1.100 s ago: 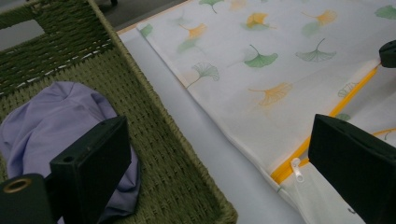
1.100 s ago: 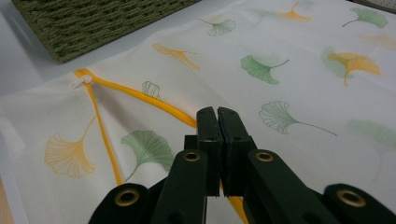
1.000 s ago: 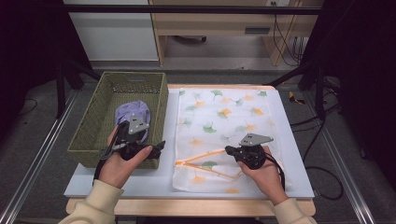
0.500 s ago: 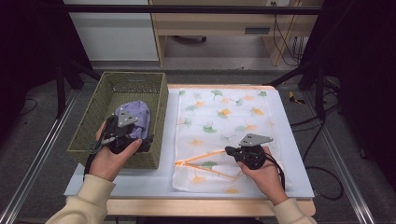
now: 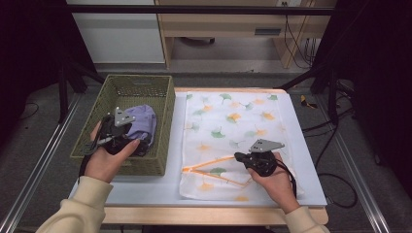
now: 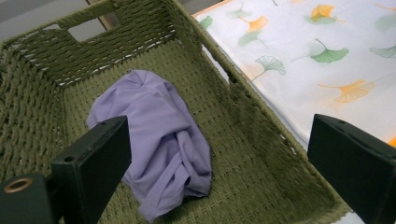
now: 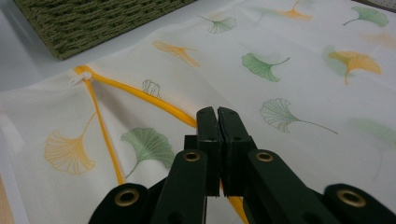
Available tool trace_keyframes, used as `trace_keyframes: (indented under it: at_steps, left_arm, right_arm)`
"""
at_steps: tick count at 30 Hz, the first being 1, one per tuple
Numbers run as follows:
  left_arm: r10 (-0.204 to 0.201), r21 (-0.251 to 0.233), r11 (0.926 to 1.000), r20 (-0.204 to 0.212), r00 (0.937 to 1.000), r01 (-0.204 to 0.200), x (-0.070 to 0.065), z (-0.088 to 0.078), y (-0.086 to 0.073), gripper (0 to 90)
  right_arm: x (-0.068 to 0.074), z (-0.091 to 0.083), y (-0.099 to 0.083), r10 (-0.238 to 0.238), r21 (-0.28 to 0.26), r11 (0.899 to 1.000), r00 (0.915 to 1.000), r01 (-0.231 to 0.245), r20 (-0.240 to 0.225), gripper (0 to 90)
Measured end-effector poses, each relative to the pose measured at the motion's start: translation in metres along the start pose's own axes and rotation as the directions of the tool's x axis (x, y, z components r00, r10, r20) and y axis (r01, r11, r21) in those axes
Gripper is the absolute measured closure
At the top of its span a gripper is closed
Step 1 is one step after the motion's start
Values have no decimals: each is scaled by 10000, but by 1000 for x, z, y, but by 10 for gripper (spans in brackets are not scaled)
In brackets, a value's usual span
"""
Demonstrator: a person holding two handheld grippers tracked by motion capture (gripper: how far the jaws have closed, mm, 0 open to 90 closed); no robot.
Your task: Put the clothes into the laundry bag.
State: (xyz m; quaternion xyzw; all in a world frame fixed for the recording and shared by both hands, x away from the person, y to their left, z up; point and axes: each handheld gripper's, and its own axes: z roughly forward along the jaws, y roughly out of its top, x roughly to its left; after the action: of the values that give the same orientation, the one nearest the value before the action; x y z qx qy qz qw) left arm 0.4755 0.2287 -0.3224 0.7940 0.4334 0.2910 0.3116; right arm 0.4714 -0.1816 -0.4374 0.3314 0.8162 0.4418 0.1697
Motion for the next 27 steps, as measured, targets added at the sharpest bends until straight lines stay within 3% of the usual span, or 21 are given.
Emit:
trace_keyframes:
  at_steps: [13, 21, 27]
  left_arm:
    - [-13, 9, 10000, -263, 9997, 14, 12, 2, 3, 59]
    - [381, 132, 9992, -302, 9988, -378, 11, -1, 11, 59]
    - [246, 298, 9993, -447, 9987, -232, 17, 3, 14, 58]
  right_arm:
    - [0, -2, 1, 42, -144, 9999, 10000, -43, -47, 887]
    - [-1, -2, 0, 49, -134, 9999, 10000, -50, -69, 887]
    - [-1, -2, 0, 45, -119, 9999, 9999, -46, -94, 887]
